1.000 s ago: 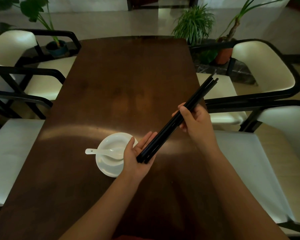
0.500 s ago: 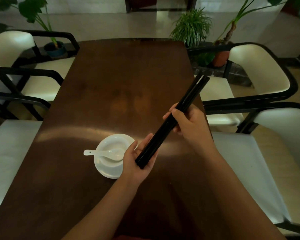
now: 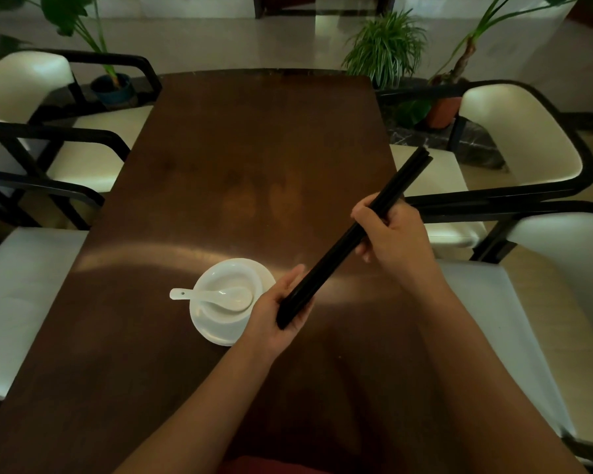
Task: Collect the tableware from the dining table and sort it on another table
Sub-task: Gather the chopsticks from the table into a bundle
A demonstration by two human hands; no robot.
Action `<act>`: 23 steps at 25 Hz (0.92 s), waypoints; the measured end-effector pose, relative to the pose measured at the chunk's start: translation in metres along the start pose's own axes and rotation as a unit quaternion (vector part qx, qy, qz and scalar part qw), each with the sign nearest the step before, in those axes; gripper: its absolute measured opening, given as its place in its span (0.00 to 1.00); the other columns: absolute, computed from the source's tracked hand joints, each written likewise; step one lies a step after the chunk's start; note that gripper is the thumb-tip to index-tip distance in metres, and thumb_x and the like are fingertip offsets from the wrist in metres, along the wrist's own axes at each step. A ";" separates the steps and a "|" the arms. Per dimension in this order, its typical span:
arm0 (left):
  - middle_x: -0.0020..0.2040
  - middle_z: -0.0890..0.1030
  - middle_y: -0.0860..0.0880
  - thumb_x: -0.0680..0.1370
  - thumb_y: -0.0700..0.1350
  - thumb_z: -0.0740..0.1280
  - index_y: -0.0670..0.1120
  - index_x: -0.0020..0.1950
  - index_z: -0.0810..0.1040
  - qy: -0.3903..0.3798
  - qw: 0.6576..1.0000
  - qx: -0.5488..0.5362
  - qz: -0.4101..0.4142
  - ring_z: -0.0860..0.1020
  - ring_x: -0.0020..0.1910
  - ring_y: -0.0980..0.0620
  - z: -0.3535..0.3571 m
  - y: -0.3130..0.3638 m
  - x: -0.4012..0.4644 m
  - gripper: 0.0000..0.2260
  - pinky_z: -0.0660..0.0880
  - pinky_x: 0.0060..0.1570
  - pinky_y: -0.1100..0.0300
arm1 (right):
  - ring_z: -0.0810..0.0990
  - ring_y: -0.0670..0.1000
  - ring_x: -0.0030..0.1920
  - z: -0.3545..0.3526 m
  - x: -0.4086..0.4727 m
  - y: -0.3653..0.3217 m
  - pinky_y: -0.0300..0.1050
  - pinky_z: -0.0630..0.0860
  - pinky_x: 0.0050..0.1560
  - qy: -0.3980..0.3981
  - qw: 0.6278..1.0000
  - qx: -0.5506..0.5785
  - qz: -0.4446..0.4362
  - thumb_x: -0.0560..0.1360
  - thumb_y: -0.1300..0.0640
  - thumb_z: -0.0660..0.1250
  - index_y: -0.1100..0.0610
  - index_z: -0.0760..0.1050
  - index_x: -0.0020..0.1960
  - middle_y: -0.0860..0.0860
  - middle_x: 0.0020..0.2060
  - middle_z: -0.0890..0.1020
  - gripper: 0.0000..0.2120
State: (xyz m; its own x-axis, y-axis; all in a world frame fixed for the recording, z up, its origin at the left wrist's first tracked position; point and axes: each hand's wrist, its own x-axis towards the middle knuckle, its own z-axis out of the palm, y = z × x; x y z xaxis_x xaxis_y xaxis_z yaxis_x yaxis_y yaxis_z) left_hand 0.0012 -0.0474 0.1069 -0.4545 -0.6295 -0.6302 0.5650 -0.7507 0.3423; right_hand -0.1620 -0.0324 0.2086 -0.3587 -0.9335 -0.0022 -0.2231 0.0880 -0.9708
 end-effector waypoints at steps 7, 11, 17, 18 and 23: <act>0.34 0.80 0.47 0.80 0.45 0.59 0.38 0.50 0.77 0.060 0.944 0.323 0.026 0.72 0.26 0.58 -0.048 0.010 -0.034 0.12 0.67 0.22 0.67 | 0.76 0.44 0.25 0.002 0.007 0.056 0.34 0.73 0.25 -0.037 0.982 0.113 0.149 0.76 0.58 0.62 0.55 0.75 0.40 0.50 0.30 0.77 0.07; 0.38 0.78 0.43 0.80 0.41 0.59 0.36 0.52 0.78 0.177 0.950 0.253 0.055 0.69 0.28 0.55 -0.102 0.005 -0.059 0.11 0.67 0.21 0.68 | 0.75 0.44 0.23 0.052 -0.026 0.111 0.34 0.73 0.22 -0.070 0.915 0.238 0.318 0.77 0.62 0.62 0.59 0.75 0.40 0.52 0.27 0.77 0.08; 0.35 0.72 0.43 0.80 0.38 0.59 0.37 0.52 0.78 0.276 0.919 0.266 0.093 0.68 0.29 0.53 -0.146 0.018 -0.066 0.10 0.69 0.22 0.69 | 0.74 0.45 0.24 0.110 -0.029 0.147 0.35 0.72 0.22 -0.041 0.848 0.272 0.452 0.74 0.63 0.66 0.59 0.75 0.40 0.53 0.31 0.75 0.04; 0.35 0.73 0.43 0.80 0.38 0.59 0.37 0.52 0.78 0.283 0.915 0.270 0.098 0.69 0.30 0.53 -0.150 0.023 -0.064 0.10 0.70 0.22 0.69 | 0.74 0.46 0.26 0.115 -0.024 0.151 0.35 0.73 0.22 -0.017 0.845 0.271 0.461 0.73 0.63 0.67 0.59 0.73 0.40 0.53 0.31 0.76 0.04; 0.39 0.75 0.43 0.79 0.38 0.60 0.39 0.50 0.78 0.307 0.911 0.260 0.097 0.70 0.31 0.53 -0.162 0.045 -0.044 0.08 0.73 0.23 0.70 | 0.72 0.48 0.28 0.141 -0.003 0.161 0.34 0.73 0.20 0.024 0.849 0.233 0.473 0.75 0.63 0.65 0.59 0.71 0.39 0.55 0.32 0.75 0.07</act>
State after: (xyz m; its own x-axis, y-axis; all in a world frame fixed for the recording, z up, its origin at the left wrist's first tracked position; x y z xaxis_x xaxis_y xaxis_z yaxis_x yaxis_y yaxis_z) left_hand 0.1579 -0.0209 0.0369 0.1792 -0.6492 -0.7392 0.1193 -0.7315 0.6714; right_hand -0.0692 -0.0646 0.0187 -0.2172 -0.5054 -0.8351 0.5649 0.6326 -0.5298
